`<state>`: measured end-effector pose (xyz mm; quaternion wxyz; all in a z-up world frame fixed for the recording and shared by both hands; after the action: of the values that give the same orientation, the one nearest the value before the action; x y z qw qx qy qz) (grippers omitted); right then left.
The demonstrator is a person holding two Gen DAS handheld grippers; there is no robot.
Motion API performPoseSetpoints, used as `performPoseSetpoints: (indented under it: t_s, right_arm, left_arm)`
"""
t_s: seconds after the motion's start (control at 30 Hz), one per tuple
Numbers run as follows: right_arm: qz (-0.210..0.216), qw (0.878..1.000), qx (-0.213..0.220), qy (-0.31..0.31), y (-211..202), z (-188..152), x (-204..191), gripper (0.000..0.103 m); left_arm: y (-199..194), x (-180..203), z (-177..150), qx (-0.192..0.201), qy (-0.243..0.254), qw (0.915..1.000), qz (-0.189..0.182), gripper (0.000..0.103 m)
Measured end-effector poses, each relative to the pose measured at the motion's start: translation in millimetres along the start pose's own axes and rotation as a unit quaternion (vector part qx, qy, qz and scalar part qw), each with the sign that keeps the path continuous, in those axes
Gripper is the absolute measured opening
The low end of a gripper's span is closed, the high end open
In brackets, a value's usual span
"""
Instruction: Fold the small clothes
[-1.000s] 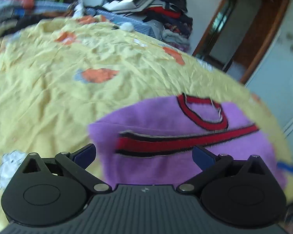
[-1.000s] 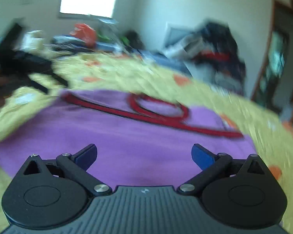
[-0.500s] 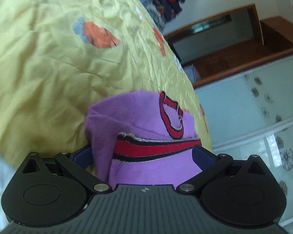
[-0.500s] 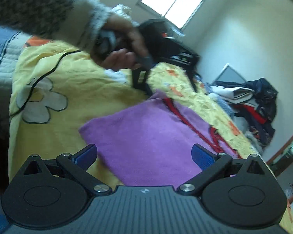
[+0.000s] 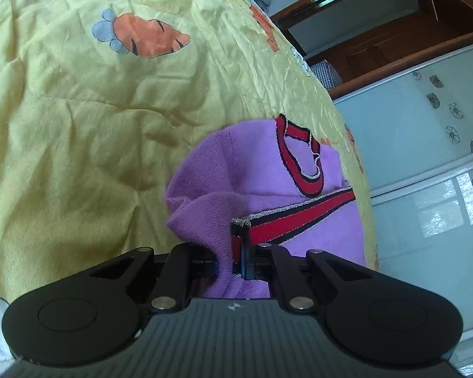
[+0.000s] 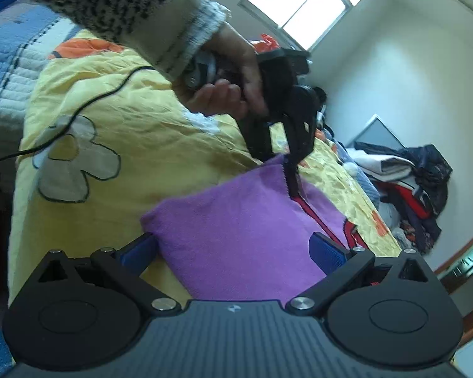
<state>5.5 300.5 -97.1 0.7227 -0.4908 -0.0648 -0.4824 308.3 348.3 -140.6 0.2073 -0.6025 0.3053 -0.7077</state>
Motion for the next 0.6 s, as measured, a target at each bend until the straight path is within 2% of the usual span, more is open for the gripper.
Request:
performPoseSetpoints:
  t_s: [0.03,0.1,0.13,0.27,0.37,0.43,0.47,0.5,0.53,0.6]
  right_arm:
    - [0.004,1.000,0.003,-0.005,-2,1,-2,0.090]
    - [0.005,1.000,-0.001,-0.026,-1,2,-9,0.064]
    - [0.010,0.999,-0.005,-0.036,1,3,-13,0.060]
    - [0.012,0.996,0.004,-0.093,-3,2,-32,0.057]
    - [-0.022,0.987,0.030,-0.154,-8,0,-47,0.057]
    - [-0.011,0.986,0.028,-0.161,-6,5,-49,0.053]
    - [0.003,0.987,0.028,-0.161,-4,8,-50,0.039]
    - [0.014,0.986,0.017,-0.162,2,10,-51,0.013]
    - [0.026,0.987,0.003,-0.159,7,10,-51,0.007]
    - [0.054,0.990,0.001,-0.130,5,12,-44,0.007]
  left_arm:
    - [-2,1,-1,0.001,0.000,1.0000,0.002,0.011]
    - [-3,3,0,0.006,-0.007,1.0000,0.002,0.011]
    - [-4,3,1,0.006,-0.013,0.9999,0.001,0.011]
    - [-7,1,0,0.007,-0.031,0.9995,0.003,0.011]
    - [-7,-4,-1,0.012,-0.053,0.9985,-0.003,0.012]
    - [-7,-7,-2,0.017,-0.066,0.9976,-0.009,0.012]
    - [-7,-8,-3,0.019,-0.075,0.9970,-0.010,0.012]
    - [-7,-10,-3,0.021,-0.082,0.9963,-0.013,0.012]
    - [-7,-10,-3,0.022,-0.088,0.9958,-0.013,0.012]
    - [-9,-10,-3,0.029,-0.097,0.9948,-0.012,0.012]
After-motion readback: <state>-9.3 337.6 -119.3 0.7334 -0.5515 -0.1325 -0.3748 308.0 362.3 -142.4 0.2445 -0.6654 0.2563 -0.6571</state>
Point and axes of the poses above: each gripper's, at about its wrist camera, not at the fingertips, and y roughly the way its jaws point, x to its right, z to its top, the point moved 7 cm from there along y, roughly the way its jaws point, and after that the axes turned 15 degrees about -x, right-handed, at the moved point
